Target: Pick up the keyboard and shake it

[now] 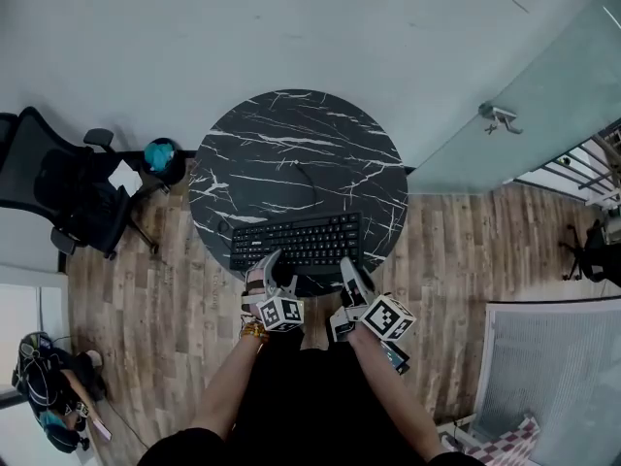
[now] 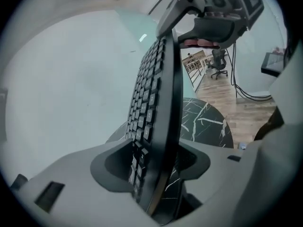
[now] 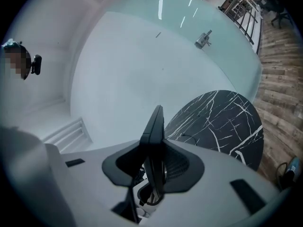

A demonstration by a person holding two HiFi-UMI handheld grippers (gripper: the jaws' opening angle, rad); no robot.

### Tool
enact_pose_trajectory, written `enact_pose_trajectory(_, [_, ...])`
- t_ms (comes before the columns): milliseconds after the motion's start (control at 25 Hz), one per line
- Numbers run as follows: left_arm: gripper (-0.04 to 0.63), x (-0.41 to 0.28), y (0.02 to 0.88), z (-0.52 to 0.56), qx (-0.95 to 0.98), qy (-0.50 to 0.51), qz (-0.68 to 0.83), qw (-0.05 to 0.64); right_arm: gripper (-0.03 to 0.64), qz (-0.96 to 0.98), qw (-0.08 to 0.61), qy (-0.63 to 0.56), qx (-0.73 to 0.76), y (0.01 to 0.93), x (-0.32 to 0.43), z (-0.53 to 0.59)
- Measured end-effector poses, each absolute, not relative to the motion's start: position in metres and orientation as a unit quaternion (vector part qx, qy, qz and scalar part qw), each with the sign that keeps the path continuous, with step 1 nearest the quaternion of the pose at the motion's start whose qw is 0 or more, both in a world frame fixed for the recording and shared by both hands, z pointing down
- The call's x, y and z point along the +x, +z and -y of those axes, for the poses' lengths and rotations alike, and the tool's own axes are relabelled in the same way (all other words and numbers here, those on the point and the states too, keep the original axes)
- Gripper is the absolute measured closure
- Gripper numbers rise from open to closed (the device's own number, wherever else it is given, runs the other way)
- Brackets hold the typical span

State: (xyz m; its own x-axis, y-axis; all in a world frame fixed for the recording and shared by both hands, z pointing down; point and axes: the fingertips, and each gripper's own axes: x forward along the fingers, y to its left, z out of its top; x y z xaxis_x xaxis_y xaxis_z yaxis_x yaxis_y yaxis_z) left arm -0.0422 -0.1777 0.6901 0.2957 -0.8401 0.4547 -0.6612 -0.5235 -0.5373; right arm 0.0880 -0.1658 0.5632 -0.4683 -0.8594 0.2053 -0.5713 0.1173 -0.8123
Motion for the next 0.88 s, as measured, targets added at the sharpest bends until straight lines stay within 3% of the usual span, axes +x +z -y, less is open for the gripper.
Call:
enact_pose_trajectory(360, [0.441, -0.059, 0.669, 0.191, -0.766, -0.372, -0.494, 0.173, 0.471, -0.755, 0.099, -0.446, -0.470, 0.527, 0.056, 0.168])
enact_pose_trajectory(520, [0.506, -0.070, 0.643, 0.200, -0.771, -0.348, -0.506, 0.167, 0.433, -0.797, 0.118, -0.415, -0.423, 0.503, 0.046, 0.171])
enact_pose_trajectory(600, [0.509, -0.069, 0.629, 0.202, -0.783, -0.330, -0.502, 0.161, 0.462, -0.825, 0.127, -0.382, -0.396, 0.487, 0.043, 0.169])
enact_pose_trajectory(720, [0.509, -0.075, 0.607, 0.208, -0.808, -0.268, -0.515, 0.100, 0.465, -0.857, 0.135, -0.333, -0.370, 0.469, 0.041, 0.164])
enact_pose_trajectory(880, [0.510, -0.085, 0.566, 0.214, -0.846, -0.116, -0.519, -0.037, 0.476, -0.856, 0.141, -0.333, -0.370, 0.473, 0.049, 0.162])
